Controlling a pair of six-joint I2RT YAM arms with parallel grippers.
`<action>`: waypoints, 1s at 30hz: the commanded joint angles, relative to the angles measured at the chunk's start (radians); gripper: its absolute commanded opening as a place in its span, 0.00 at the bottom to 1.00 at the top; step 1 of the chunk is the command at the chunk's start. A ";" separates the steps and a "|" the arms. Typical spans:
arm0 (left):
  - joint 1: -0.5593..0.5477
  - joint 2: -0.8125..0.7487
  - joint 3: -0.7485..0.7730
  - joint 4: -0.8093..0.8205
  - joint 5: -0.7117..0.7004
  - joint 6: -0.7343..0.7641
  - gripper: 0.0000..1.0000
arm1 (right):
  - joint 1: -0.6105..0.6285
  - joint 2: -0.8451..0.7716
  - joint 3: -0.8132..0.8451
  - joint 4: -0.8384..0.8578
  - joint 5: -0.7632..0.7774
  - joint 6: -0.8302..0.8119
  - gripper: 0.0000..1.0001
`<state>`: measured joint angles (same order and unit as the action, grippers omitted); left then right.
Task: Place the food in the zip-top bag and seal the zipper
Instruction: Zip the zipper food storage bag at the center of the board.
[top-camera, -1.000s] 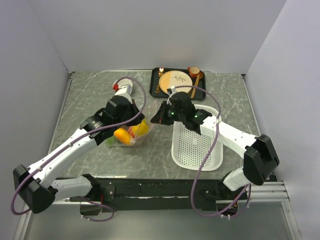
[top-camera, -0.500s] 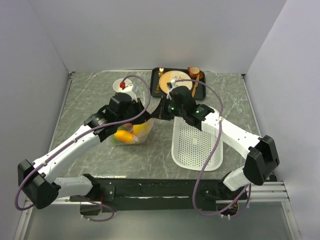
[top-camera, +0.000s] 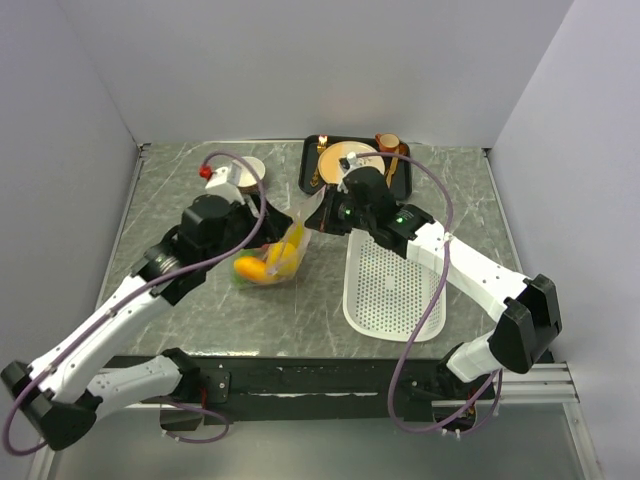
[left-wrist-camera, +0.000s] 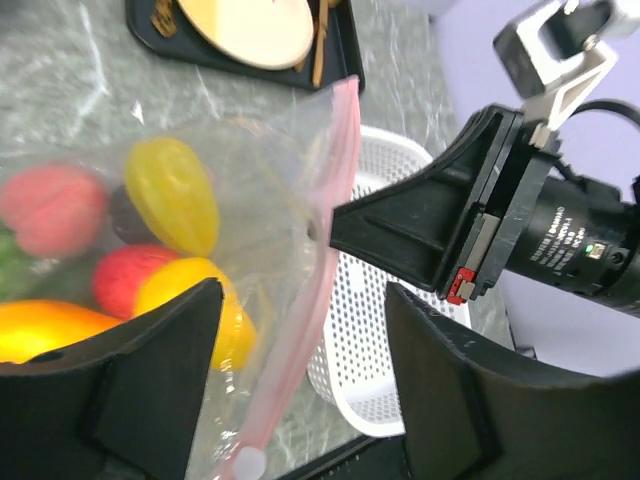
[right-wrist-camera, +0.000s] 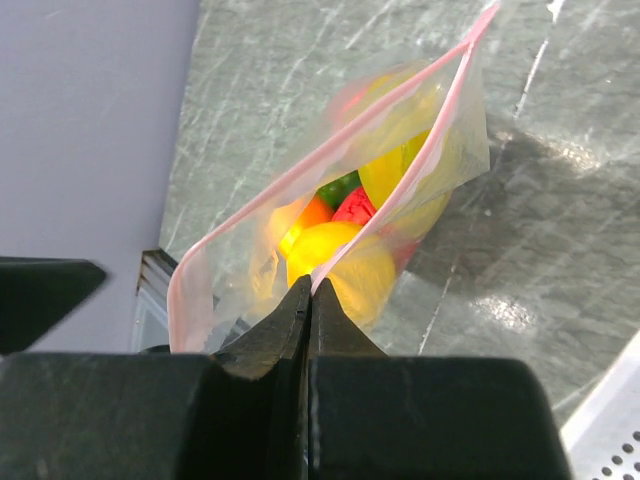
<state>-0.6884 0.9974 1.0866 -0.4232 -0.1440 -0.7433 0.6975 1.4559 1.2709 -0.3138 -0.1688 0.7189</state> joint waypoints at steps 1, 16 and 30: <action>0.003 -0.061 -0.057 -0.003 -0.092 0.012 0.80 | -0.007 0.003 0.050 0.009 0.041 -0.010 0.00; 0.003 -0.335 -0.424 0.069 -0.111 -0.149 0.99 | -0.098 0.074 0.114 -0.077 0.014 -0.064 0.01; 0.003 -0.500 -0.786 0.532 0.080 -0.660 0.97 | -0.099 0.028 0.005 0.016 0.002 -0.033 0.01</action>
<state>-0.6884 0.5198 0.3389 -0.1219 -0.1131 -1.2636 0.5995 1.5337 1.2938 -0.3630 -0.1631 0.6792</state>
